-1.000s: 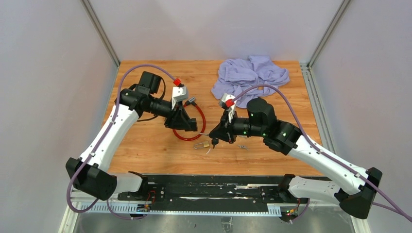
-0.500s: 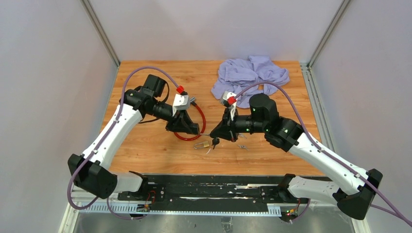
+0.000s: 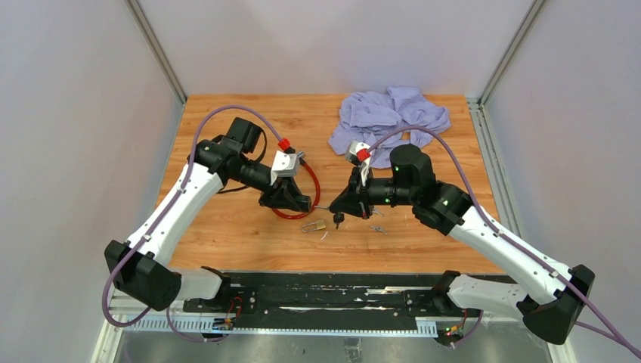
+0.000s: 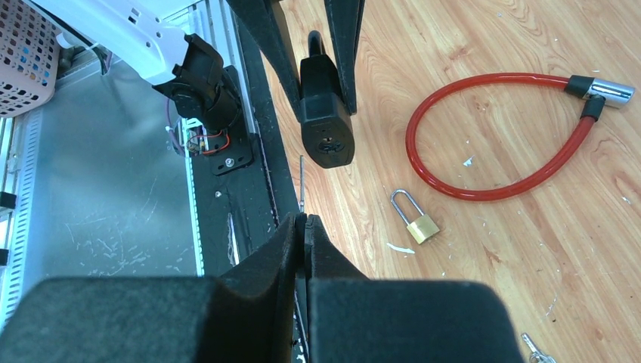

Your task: Unlock with the key

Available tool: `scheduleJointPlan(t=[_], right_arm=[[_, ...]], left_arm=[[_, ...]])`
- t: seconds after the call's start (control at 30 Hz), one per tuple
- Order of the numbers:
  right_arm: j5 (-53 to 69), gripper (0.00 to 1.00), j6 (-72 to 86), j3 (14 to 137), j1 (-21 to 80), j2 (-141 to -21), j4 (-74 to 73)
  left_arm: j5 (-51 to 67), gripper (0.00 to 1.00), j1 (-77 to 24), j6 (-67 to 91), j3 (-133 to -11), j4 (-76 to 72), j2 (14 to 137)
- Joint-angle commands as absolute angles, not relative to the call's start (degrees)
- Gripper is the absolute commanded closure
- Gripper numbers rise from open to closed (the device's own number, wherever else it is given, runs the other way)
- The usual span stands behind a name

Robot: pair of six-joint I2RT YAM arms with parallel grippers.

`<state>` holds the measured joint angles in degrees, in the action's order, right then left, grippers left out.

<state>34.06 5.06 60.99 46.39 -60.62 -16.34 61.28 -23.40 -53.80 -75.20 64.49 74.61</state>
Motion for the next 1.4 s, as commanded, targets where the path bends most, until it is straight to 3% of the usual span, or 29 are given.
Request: scheduleJointPlan(t=[0.0,1.37], right_arm=[[34.91,0.99,4.21,60.29,45.67,-60.35,-14.34],[35.15,0.99,5.64,60.03,45.69,-63.45,-9.66]], left_arm=[[66.34,1.0,-23.96,-52.93,-78.62,63.98,73.6],[68.66,0.99,-25.22,-50.98,-78.95,63.98,74.18]])
